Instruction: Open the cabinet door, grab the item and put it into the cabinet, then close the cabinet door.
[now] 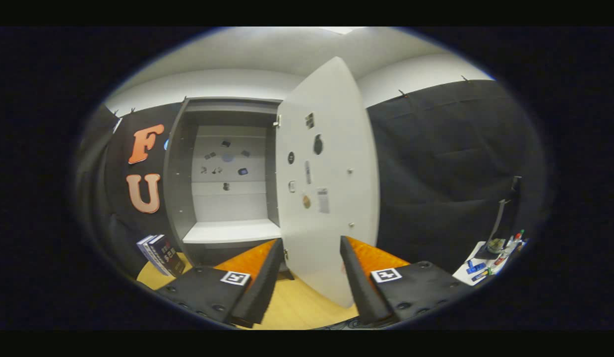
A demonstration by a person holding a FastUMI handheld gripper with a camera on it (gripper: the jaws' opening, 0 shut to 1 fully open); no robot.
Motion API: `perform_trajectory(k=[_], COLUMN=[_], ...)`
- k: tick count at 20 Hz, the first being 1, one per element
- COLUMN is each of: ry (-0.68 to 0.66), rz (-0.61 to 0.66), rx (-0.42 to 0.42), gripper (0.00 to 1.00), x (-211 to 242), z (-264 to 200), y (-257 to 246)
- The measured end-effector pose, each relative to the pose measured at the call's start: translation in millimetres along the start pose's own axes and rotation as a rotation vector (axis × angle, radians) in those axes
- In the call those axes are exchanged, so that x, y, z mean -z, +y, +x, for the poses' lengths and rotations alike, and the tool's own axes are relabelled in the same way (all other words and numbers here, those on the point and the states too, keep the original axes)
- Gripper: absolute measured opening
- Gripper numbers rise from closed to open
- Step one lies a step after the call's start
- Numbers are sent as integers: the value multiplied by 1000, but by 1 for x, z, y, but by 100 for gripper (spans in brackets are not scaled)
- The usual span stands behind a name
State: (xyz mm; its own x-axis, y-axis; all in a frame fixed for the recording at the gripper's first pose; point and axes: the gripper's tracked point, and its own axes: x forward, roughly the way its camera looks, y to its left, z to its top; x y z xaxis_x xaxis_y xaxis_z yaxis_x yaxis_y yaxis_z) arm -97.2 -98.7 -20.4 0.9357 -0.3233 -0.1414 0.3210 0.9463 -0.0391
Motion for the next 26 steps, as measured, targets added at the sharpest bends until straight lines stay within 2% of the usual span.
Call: perform_trajectory(k=[3, 8, 15, 21, 25, 26], ry=[54, 193, 356, 470, 554, 565], rz=[-3, -31, -85, -104, -55, -45], rx=[-56, -123, -188, -202, -207, -200], gripper=[100, 100, 98, 98, 99, 96], x=[44, 143, 266, 336, 367, 373], z=[12, 39, 67, 75, 76, 78], y=[29, 85, 131, 145, 151, 150])
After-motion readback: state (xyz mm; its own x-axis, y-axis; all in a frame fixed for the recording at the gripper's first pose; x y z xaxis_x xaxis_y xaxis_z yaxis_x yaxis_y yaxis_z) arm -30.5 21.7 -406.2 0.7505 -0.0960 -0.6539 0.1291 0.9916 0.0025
